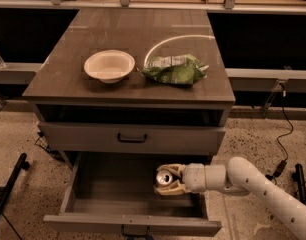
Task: Place orange can into middle drawer
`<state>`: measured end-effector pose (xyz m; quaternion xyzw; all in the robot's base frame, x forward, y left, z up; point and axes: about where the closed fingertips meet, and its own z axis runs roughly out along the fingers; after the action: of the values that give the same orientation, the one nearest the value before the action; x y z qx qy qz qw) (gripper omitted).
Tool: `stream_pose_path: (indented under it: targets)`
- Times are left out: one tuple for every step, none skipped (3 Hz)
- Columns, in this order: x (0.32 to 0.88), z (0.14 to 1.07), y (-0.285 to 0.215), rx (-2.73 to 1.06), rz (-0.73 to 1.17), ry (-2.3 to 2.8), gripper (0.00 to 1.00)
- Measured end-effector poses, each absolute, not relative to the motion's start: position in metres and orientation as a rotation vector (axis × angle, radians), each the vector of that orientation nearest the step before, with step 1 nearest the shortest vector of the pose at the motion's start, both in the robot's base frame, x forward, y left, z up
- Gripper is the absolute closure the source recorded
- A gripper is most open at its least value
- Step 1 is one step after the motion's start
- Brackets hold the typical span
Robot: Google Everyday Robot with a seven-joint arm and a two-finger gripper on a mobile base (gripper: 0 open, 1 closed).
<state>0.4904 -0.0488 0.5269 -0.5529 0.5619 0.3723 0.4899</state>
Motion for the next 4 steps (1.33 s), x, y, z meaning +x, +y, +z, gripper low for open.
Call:
stream_pose_path:
  targets:
    - [0.49,0.507,-0.051,-1.361,0.916,1.39,1.0]
    - [0.489,0.493,-0.054,-1.368,0.946,1.419,0.84]
    - [0.487,0.483,-0.06,-1.352,0.929,1.429,0.61]
    - [0.491,0.474,-0.062,-1.346,0.898,1.448,0.37]
